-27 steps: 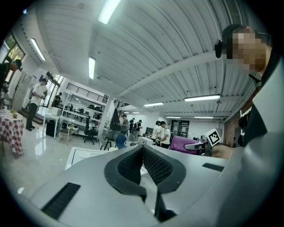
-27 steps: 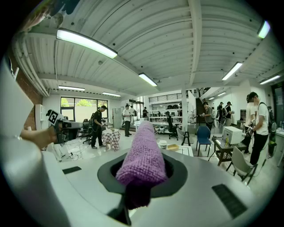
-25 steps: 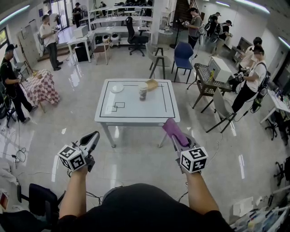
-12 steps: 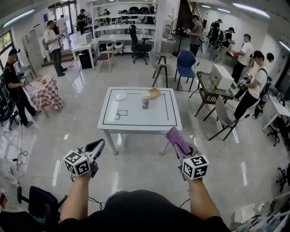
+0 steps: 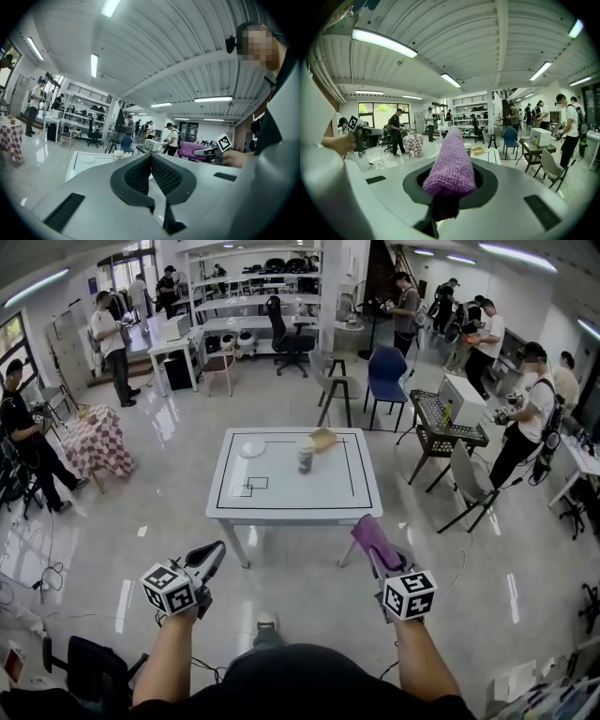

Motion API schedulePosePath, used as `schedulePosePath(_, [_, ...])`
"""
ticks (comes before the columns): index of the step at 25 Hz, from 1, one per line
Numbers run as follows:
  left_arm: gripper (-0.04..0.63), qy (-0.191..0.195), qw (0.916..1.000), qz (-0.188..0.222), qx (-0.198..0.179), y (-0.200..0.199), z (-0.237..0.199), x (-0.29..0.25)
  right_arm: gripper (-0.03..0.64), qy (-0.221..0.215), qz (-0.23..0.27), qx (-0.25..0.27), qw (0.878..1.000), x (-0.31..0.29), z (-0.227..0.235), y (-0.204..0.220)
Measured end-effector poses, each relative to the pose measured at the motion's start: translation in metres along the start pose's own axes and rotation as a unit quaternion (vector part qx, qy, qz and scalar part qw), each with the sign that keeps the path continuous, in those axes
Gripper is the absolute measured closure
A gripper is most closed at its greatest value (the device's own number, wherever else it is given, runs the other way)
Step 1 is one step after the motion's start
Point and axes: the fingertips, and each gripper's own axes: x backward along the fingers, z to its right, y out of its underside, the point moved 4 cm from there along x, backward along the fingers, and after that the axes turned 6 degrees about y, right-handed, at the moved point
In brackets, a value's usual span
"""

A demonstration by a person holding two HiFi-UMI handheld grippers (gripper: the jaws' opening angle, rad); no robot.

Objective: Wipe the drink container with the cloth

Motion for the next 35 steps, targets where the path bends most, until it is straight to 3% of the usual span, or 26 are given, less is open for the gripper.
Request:
schedulePosePath(14, [0.572, 0.014, 0.9997, -0.001, 0.02, -0.008, -0.092, -0.033, 0.536, 0.019, -0.021, 0.009, 1.0, -0.079, -0.007, -0.018])
schedulePosePath(35, [0.572, 0.063, 0.9975, -0.019, 0.024, -0.041, -0.242, -0.134, 0.535, 0.054, -0.045, -0.001, 0.998, -0.219, 0.007, -0.05])
